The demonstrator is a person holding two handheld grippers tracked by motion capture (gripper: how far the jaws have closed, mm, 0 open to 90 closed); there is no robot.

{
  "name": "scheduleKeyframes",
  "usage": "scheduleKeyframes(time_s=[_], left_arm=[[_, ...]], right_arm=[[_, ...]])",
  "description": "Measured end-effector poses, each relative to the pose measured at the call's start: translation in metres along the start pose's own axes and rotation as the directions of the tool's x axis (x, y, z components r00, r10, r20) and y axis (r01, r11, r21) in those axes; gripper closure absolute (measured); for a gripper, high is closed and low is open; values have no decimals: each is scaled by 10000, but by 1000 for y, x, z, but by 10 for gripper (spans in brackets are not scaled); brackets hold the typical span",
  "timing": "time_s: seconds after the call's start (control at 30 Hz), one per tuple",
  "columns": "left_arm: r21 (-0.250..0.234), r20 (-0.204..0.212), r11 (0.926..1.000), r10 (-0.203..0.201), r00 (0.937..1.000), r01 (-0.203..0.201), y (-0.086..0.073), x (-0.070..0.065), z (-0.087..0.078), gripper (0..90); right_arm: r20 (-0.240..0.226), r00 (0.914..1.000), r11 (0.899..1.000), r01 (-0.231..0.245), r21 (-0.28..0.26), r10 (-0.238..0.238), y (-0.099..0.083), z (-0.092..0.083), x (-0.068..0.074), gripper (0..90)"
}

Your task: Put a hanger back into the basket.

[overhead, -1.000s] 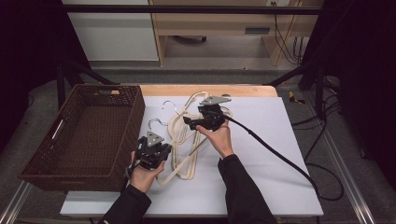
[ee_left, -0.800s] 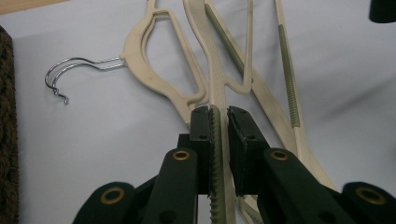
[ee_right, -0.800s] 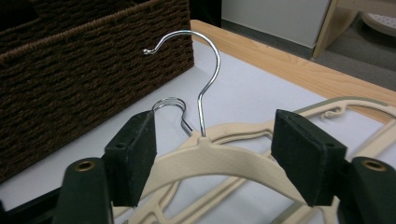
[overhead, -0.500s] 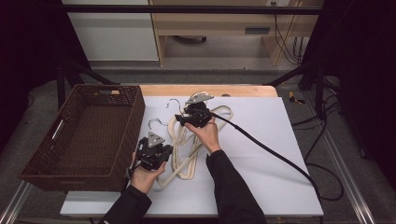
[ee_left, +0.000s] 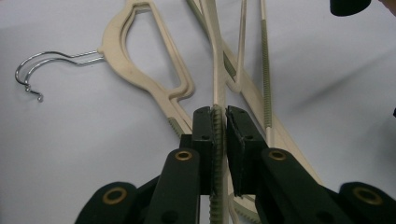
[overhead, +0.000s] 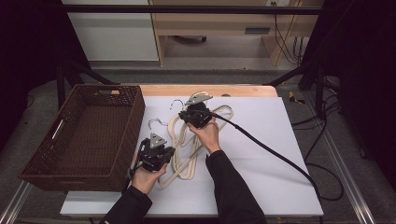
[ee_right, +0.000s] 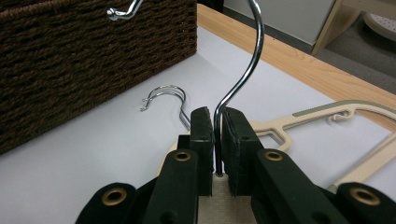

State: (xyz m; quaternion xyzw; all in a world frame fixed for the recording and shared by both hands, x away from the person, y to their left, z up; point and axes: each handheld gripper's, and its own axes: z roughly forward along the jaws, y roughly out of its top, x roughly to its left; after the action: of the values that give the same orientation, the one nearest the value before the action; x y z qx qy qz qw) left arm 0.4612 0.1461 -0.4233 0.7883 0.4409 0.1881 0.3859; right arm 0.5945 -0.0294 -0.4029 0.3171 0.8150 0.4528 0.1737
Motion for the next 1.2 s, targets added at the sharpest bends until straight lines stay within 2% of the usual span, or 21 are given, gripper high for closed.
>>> scheduleKeyframes(time_s=[0.03,0.07,0.17,0.23,0.3,0.4,0.53,0.6,0.63,0.7,0.73,0.8,0.87,0.97,1.0,1.07,1.2], left_arm=[[-47,129,10000,-85,9999,85,1,0,0,811],[-23,329,10000,-64,9994,65,2,2,0,738],[-32,906,10000,-74,9959,77,8,5,1,685],[101,1468,9999,20,9892,-35,14,7,3,671],[153,1652,9997,158,9861,-186,20,6,5,657],[213,1588,9994,247,9870,-284,28,7,12,624],[248,1651,9994,177,9861,-221,37,13,24,642],[231,1776,9995,155,9840,-199,39,14,28,666],[144,1711,9996,198,9851,-226,40,14,29,691],[66,1917,9999,81,9814,-95,41,15,28,748],[-3,1911,10000,52,9816,-53,41,14,28,815],[-65,1784,9999,117,9839,-107,41,12,26,829],[-121,1748,9999,-2,9846,24,41,12,25,853],[-328,1840,9991,-199,9827,264,41,13,19,864],[-399,1705,9988,-211,9851,283,41,12,17,865],[-518,1612,9983,-197,9867,284,42,10,12,866],[-661,1741,9972,-223,9845,342,42,11,0,866]], right_arm=[[30,10000,10000,-58,42,58,1,-1,1,829],[47,10000,9999,62,79,-62,1,-3,2,830],[-14,9998,9998,182,111,-182,1,-7,5,830],[-85,9998,9997,204,102,-204,1,-8,6,830],[-179,9996,9998,215,23,-215,1,-10,9,830],[-263,9992,9995,307,-18,-308,1,-13,12,830],[-394,9983,9990,437,-67,-439,2,-18,15,830],[-436,9980,9989,461,-76,-464,3,-22,17,830],[-469,9978,9989,470,-92,-474,3,-23,17,830],[-473,9974,9984,543,-165,-550,3,-25,18,831],[-483,9976,9987,485,-184,-494,3,-27,18,831],[-509,9976,9986,465,-250,-477,3,-28,17,831],[-533,9976,9984,420,-371,-440,2,-32,17,829],[-564,9974,9979,421,-487,-448,2,-36,18,823],[-608,9972,9974,402,-603,-439,2,-39,18,790],[-668,9971,9962,316,-809,-370,3,-46,19,662],[-759,9964,9925,290,-1192,-382,2,-68,23,475]])
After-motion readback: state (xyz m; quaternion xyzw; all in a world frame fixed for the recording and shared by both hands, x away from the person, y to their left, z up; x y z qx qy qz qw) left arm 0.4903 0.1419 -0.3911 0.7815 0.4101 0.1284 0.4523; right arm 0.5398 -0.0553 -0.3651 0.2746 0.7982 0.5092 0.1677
